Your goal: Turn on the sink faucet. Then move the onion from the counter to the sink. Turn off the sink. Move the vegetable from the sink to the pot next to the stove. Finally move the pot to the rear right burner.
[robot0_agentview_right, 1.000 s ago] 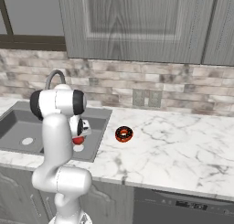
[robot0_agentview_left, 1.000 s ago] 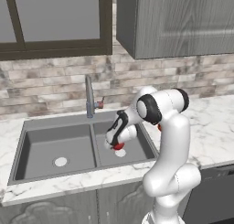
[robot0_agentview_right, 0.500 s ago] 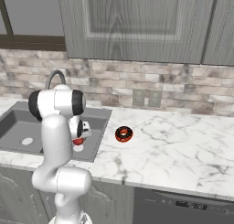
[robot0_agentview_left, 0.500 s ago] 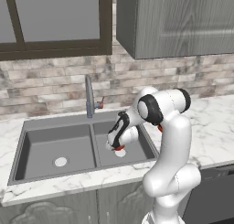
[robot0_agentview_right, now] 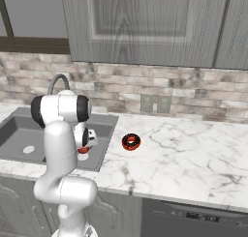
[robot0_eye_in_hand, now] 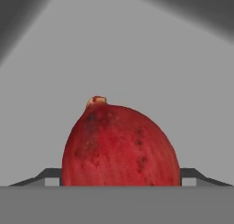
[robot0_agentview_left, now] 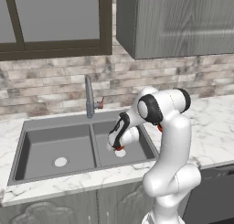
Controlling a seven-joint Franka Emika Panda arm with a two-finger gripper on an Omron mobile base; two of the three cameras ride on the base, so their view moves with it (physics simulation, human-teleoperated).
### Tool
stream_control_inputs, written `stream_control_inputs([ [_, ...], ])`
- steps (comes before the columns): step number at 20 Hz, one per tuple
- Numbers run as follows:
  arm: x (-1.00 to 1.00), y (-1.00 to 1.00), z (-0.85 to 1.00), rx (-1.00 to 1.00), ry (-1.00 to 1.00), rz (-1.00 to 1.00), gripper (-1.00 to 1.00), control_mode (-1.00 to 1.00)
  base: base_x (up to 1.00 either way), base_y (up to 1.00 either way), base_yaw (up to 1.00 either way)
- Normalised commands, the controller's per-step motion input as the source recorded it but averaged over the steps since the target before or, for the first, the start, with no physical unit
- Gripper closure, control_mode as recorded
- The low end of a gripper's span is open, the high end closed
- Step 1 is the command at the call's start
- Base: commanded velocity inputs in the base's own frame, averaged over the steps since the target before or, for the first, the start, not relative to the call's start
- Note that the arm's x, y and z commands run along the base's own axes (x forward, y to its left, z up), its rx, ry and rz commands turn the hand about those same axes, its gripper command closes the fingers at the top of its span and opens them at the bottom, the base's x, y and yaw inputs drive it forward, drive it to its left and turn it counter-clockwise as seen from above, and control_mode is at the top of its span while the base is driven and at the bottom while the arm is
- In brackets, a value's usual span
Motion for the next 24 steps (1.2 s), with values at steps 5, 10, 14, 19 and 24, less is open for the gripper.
stream_control_inputs([
  [5, -0.02, 0.06, -0.02, 0.0, 0.0, 0.0, 1.0, -1.0, 0.0, 0.0, 0.0],
  [10, -0.38, 0.0, 0.33, 0.0, 0.0, -0.02, 1.0, -1.0, 0.0, 0.0, 0.0],
  [14, -0.48, 0.0, 0.63, 0.0, -0.01, -0.04, 1.0, -1.0, 0.0, 0.0, 0.0],
  [19, -0.38, 0.0, 0.78, 0.0, -0.01, -0.03, 1.0, -1.0, 0.0, 0.0, 0.0],
  [24, -0.2, -0.04, 0.78, -0.01, 0.0, -0.03, 1.0, -1.0, 0.0, 0.0, 0.0],
])
